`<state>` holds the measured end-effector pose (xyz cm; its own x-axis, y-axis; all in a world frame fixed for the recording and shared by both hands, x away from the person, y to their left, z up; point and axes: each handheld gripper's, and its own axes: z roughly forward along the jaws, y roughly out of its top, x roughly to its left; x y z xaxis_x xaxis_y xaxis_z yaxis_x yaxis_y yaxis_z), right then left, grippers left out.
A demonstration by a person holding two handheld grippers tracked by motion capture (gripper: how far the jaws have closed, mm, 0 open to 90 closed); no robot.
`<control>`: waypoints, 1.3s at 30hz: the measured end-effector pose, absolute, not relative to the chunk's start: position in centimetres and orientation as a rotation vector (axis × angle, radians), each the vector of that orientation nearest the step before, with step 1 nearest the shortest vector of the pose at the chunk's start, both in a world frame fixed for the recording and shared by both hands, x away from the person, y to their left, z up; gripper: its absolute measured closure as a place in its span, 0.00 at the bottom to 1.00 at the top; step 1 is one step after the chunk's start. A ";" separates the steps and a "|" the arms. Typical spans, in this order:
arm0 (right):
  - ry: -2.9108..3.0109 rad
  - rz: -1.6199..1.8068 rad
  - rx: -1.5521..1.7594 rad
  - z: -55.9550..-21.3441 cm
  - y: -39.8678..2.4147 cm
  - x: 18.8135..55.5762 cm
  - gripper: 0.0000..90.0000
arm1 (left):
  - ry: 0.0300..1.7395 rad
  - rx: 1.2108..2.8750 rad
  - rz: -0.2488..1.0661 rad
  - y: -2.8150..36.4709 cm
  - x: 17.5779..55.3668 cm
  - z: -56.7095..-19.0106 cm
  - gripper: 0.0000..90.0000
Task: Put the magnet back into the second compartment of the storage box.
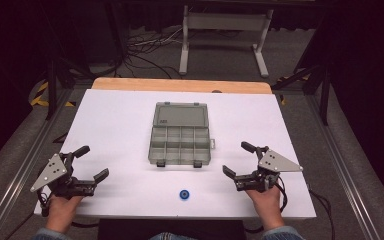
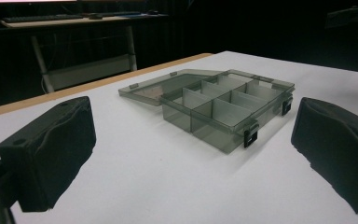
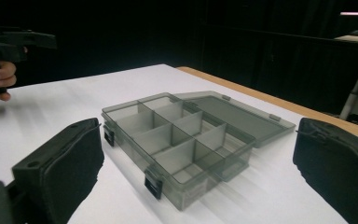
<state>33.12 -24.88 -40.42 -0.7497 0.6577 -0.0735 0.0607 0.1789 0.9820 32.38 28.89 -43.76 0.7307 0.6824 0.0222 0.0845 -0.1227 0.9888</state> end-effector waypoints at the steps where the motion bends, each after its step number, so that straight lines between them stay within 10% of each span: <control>1: 1.977 1.610 0.665 -40.3 -24.6 33.1 0.02 | 0.628 1.634 0.575 28.9 32.4 -43.8 0.01; 39: 2.303 1.397 0.533 -38.4 -19.1 33.1 0.10 | 0.627 1.636 0.572 28.9 32.4 -43.8 0.01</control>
